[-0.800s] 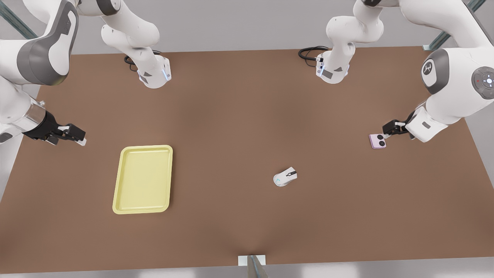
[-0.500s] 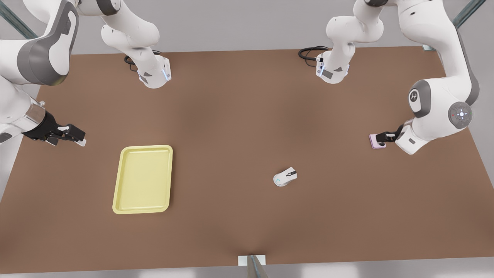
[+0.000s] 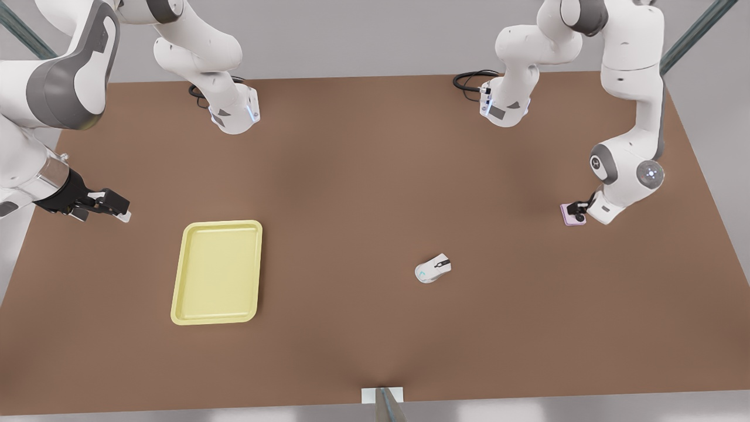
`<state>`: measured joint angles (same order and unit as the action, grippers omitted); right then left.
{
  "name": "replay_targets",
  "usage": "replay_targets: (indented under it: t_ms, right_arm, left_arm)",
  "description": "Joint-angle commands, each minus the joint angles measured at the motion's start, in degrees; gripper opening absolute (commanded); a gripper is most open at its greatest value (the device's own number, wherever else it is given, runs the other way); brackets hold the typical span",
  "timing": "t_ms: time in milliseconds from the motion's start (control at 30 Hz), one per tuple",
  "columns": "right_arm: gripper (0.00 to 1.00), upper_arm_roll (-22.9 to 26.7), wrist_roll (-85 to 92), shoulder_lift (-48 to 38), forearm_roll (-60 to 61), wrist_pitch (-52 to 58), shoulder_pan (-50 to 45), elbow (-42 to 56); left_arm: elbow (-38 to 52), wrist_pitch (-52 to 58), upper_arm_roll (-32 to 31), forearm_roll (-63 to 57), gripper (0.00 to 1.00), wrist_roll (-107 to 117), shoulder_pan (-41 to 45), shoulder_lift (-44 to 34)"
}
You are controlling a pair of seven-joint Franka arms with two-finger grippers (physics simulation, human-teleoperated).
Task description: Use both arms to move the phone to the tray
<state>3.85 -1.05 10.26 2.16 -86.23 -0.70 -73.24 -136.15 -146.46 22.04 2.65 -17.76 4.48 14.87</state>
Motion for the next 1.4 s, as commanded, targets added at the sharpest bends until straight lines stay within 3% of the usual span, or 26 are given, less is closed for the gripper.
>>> replay_targets:
  t_ms: [0, 700, 767, 900, 1367]
  right_arm:
    - [1.00, 0.02, -0.09, -0.07, 0.03, 0.01, 0.00, 0.03]
    - [1.00, 0.02, -0.09, -0.07, 0.03, 0.01, 0.00, 0.03]
    - [1.00, 0.02, -0.09, -0.07, 0.03, 0.01, 0.00, 0.03]
    - [1.00, 0.02, -0.09, -0.07, 0.03, 0.01, 0.00, 0.03]
    - [1.00, 0.02, -0.09, -0.07, 0.03, 0.01, -0.09, 0.03]
  left_arm:
    - [-1.14, -10.51, 0.02, -0.01, 1.00, -14.23, 0.00, 0.59]
    - [-3.51, -11.75, 0.02, 9.57, 1.00, -14.23, -0.26, 7.10]
    - [-3.51, -11.66, 0.02, 9.57, 0.91, -14.23, -0.26, 7.19]
    - [-3.42, -11.66, 0.02, 9.57, 0.85, -14.23, -0.35, 7.19]
    - [-3.07, -11.04, -0.50, 9.66, 0.81, -14.23, -0.18, 7.63]
